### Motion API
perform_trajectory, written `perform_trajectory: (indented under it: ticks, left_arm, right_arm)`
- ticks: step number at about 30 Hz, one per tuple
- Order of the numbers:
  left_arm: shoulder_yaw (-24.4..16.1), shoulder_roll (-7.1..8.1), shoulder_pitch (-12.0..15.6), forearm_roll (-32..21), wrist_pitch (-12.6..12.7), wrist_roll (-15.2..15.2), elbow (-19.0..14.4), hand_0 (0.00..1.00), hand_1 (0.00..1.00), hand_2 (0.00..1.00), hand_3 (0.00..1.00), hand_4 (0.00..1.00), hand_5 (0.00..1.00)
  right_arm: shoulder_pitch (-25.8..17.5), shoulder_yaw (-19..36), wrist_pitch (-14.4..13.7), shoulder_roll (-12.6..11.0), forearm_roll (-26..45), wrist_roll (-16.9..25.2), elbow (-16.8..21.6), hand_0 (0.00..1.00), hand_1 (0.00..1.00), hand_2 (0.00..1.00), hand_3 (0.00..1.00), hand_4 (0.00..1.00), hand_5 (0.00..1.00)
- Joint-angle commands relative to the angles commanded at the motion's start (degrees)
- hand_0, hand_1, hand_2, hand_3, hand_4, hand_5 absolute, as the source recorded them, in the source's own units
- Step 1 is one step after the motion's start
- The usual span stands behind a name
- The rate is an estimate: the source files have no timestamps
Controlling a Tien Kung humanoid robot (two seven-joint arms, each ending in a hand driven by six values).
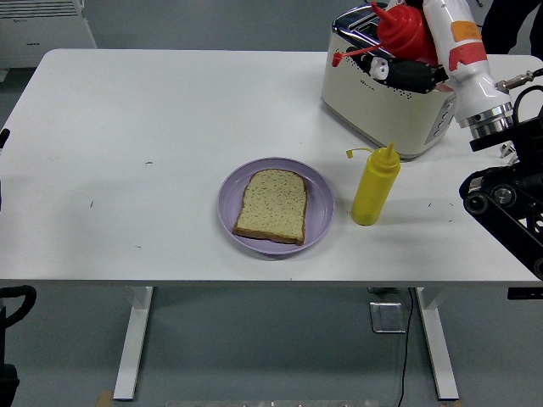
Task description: Pick up the cup,pour liquid into bread,place the cup on the desk
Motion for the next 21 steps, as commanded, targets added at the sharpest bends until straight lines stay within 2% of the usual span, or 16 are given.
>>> perform_trajectory:
  ticks: [8,12,17,21]
  left_arm:
    - [-0.36,-0.20,-0.13,-0.17,0.01,-0.01,0.04,0.719,0.750,0.761,0.682,0.668,0.998]
    - [-0.58,-0.23,-0.09,-0.20,0.04,-0.02,0.03,0.720,0.751,0.761,0.682,0.668,0.998]
    - [-0.65,-0.23,-0.28,-0.22,0.08,-0.03,0.04,0.720,0.750,0.760,0.682,0.665,0.998]
    - [-0.67,-0.21,-0.38,-0.24,0.06,-0.03,0.02,0.721,0.748,0.760,0.682,0.666,0.998]
  right_arm:
    - [7.01,-6.95,2.52,0.97,-18.09,-5.33,-6.22,0.002,0.041,0.185,0.273,0.898,0.300]
    - [10.39,-10.27,3.78,0.74,-27.60,-7.91,-8.90,0.002,0.050,0.190,0.281,0.890,0.302]
    - [14.59,-17.31,6.09,-0.31,-27.80,-9.30,-10.38,0.002,0.055,0.199,0.297,0.891,0.300]
    - [16.38,-21.89,6.46,-0.66,-27.80,-9.46,-11.15,0.004,0.056,0.201,0.299,0.884,0.302]
